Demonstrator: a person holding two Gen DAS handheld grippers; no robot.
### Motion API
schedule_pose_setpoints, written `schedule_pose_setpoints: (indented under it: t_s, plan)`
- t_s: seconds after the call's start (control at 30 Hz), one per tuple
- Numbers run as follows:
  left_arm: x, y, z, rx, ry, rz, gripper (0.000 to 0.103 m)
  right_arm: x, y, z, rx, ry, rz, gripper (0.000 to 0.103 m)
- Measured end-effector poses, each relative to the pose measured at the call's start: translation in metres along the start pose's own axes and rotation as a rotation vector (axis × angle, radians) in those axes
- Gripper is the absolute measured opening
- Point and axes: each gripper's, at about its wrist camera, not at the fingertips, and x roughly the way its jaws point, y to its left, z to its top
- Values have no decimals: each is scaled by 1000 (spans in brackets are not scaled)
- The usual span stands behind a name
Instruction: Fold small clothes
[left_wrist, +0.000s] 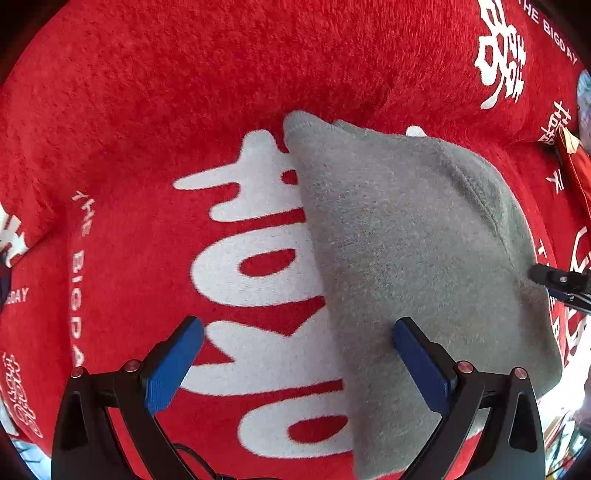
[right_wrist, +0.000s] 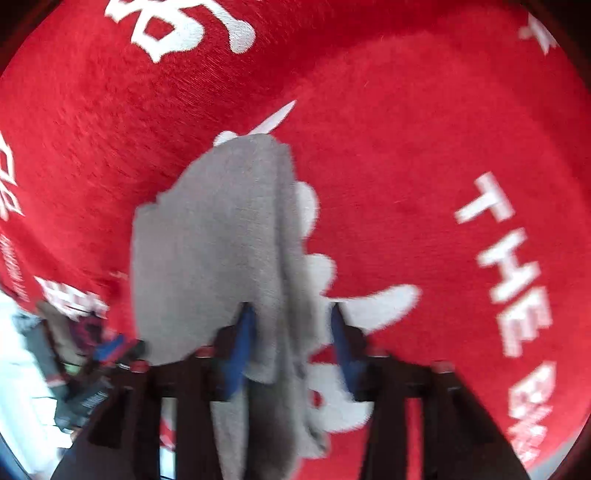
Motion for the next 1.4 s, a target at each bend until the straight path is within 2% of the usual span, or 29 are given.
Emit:
schedule_pose_setpoints:
  t_s: [0.13,0.2,0.23,0.27,0.3,0.33,0.37,0.47,0.53,0.6,0.77,0.87,0.9,0.97,1.0,1.03,1.1,1.17,1.2,1.23,1.27,1.3,1.4]
  plan:
    - [-9,6,-7,8,3,-16,103,-31,25,-22,-80,-13,144,52]
    - [-9,3,-14,19,15,-33,103,-28,35,-36,-133,41,116,51]
    - [-9,1,-18,24,20,-35,103,-23,37,-39,-151,74,86,48]
    - [-6,-3,-24,32,33,-29,103,-19,38,-44,-166,94,70,42]
    - [-3,-6,-29,39,42,-21,103,-15,38,-49,-180,109,59,18]
    - [-1,-9,-35,52,46,-14,103,-9,38,-55,-191,123,30,7]
    - [4,-14,-45,78,45,5,103,-5,35,-59,-199,127,-11,7]
    - [15,-19,-63,113,57,25,103,5,11,-67,-162,130,-55,7]
    - [18,-17,-69,113,69,19,103,8,-11,-68,-136,126,-43,6]
    - [17,-14,-72,92,73,6,103,6,-15,-70,-128,115,-33,7]
    - [8,-11,-72,65,92,14,103,-7,-18,-73,-86,127,-76,16]
    - [-1,-7,-69,39,82,29,103,-19,-12,-69,-61,91,-151,20]
    - [-5,-5,-67,25,75,29,103,-25,-8,-67,-60,68,-155,22]
    - [-13,1,-60,-15,56,26,103,-38,0,-58,-60,15,-108,22]
    - [-15,4,-56,-29,49,27,103,-40,3,-52,-62,4,-89,26]
    - [-17,5,-51,-42,42,29,103,-39,9,-42,-63,0,-70,44]
    - [-17,11,-38,-70,34,33,103,-32,16,-26,-66,-12,-52,65]
    - [-16,13,-26,-88,26,48,103,-19,20,-7,-65,-1,-36,65]
    - [-14,14,-21,-94,24,50,103,-11,20,0,-57,17,-38,59]
    - [-14,13,-17,-100,22,50,103,-2,18,7,-50,46,-27,37]
    - [-13,12,-15,-104,21,51,103,5,19,10,-54,72,-31,23]
    - [-12,11,-12,-108,22,56,103,11,19,10,-67,86,-63,18]
    - [-6,6,-9,-116,38,64,103,19,17,9,-103,70,-118,18]
